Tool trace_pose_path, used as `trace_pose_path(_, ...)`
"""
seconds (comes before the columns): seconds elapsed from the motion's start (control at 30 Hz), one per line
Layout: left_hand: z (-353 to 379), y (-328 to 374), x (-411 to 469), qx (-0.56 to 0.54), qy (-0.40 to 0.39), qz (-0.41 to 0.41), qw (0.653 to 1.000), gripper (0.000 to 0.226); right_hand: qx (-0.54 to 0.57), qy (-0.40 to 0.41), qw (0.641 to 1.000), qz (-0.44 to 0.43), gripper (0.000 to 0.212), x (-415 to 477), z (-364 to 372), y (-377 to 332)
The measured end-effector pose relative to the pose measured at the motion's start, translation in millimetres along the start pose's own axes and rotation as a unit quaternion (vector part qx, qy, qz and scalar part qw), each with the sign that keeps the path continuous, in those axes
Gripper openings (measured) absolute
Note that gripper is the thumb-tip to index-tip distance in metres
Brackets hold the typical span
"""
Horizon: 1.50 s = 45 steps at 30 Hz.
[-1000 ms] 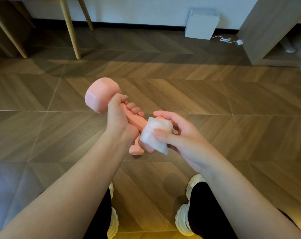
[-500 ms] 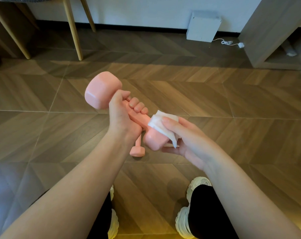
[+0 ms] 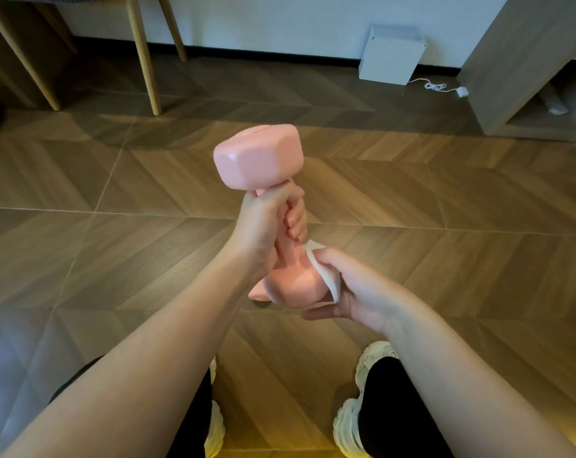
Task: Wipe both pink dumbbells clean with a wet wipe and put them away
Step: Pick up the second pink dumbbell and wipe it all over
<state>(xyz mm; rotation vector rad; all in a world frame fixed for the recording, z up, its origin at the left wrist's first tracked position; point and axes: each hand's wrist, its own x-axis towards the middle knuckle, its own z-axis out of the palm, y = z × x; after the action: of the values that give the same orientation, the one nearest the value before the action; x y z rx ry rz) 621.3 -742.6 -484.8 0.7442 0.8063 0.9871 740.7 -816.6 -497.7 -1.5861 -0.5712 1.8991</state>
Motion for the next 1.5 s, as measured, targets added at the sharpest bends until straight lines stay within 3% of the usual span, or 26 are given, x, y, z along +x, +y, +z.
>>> trace_pose_path(0.1, -7.8, 2.4, 1.5, -0.005, -0.043, -0.025, 0.999, 0.023, 0.035, -0.063, 0.997, 0.015, 0.024, -4.4, -3.5, -1.1)
trace_pose_path(0.27, -9.2, -5.8, 0.4, 0.031, -0.094, -0.042, 0.994, 0.027, 0.049, -0.002, 0.998, 0.031, 0.024, 5.8, 14.0, 7.3)
trace_pose_path(0.4, -8.0, -6.1, 4.3, 0.107, 0.017, 0.007, 0.994, 0.025, 0.133, -0.006, 0.991, -0.002, 0.023, -0.2, 8.5, 10.6)
trace_pose_path(0.53, -3.7, -8.8, 5.6, 0.071, 0.084, 0.009, 0.994, 0.032, 0.125, 0.027, 0.992, -0.012, 0.019, 5.2, 14.5, 13.5)
trace_pose_path(0.7, -4.4, -1.0, 2.9, 0.068, 0.004, 0.028, 0.997, 0.03, 0.117, 0.002, 0.993, -0.007, 0.026, 9.4, 15.2, 11.8)
trace_pose_path(0.8, -8.8, 2.9, 3.6, 0.034, -0.003, 0.003, 0.999, 0.032, 0.118, -0.039, 0.992, -0.005, 0.024, 6.9, 6.3, 14.9)
trace_pose_path(0.97, -6.3, 1.7, 0.3, 0.042, -0.04, 0.014, 0.998, 0.038, 0.045, -0.015, 0.998, 0.032, 0.026, 13.5, 12.9, 13.1)
trace_pose_path(1.17, -13.6, 8.3, 3.9, 0.043, -0.054, 0.018, 0.997, 0.037, 0.069, -0.061, 0.996, -0.005, 0.023, 7.6, 4.7, 8.6)
trace_pose_path(1.3, -13.1, 1.1, 1.4, 0.048, -0.104, 0.027, 0.993, 0.035, 0.03, -0.009, 0.999, 0.027, 0.02, 15.4, 11.5, 8.4)
trace_pose_path(1.37, -10.0, 0.9, 1.5, 0.078, -0.086, 0.039, 0.992, 0.03, 0.032, 0.023, 0.999, 0.018, 0.025, 18.5, 13.3, 8.8)
trace_pose_path(1.43, -7.0, 2.8, 2.1, 0.119, -0.017, 0.056, 0.991, 0.027, 0.046, 0.042, 0.998, 0.005, 0.027, 17.2, 11.5, 9.1)
trace_pose_path(1.5, -3.3, 1.7, 1.4, 0.139, 0.047, 0.061, 0.987, 0.043, 0.066, 0.045, 0.997, 0.001, 0.02, 13.5, 9.2, 9.4)
